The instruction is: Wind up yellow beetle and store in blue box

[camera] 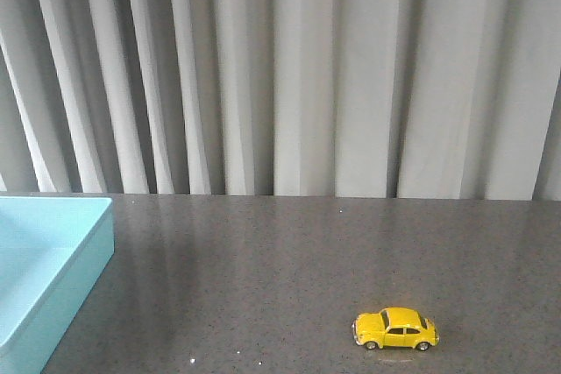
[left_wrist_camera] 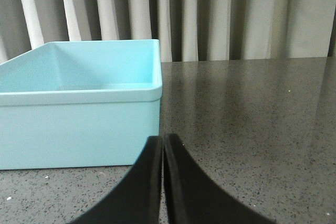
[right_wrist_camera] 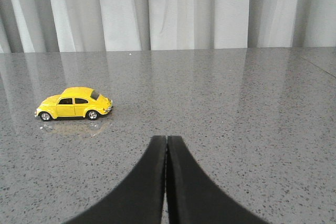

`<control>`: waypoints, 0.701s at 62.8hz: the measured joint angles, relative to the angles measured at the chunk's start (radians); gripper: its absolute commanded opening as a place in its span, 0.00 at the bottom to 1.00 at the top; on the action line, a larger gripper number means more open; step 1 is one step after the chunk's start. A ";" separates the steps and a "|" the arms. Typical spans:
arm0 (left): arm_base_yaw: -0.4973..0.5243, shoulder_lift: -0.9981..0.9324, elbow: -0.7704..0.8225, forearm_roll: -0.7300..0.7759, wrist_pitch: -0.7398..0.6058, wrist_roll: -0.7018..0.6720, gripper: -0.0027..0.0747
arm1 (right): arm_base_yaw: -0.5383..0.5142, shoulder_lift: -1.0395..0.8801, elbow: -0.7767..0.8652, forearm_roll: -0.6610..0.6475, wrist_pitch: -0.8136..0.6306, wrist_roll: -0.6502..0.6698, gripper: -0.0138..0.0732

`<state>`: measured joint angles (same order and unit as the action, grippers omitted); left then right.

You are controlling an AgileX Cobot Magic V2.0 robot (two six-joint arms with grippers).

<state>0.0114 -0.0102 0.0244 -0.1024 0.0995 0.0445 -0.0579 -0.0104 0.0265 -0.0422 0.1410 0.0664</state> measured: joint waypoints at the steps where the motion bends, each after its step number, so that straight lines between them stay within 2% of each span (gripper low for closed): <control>1: 0.000 0.000 0.000 0.000 0.000 0.000 0.03 | 0.000 0.000 0.000 0.000 0.000 0.000 0.15; 44: 0.000 0.000 0.000 0.000 0.000 0.000 0.03 | 0.000 0.000 0.000 0.000 -0.025 0.000 0.15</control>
<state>0.0114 -0.0102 0.0244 -0.1024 0.0995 0.0445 -0.0579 -0.0104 0.0265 -0.0422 0.1158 0.0664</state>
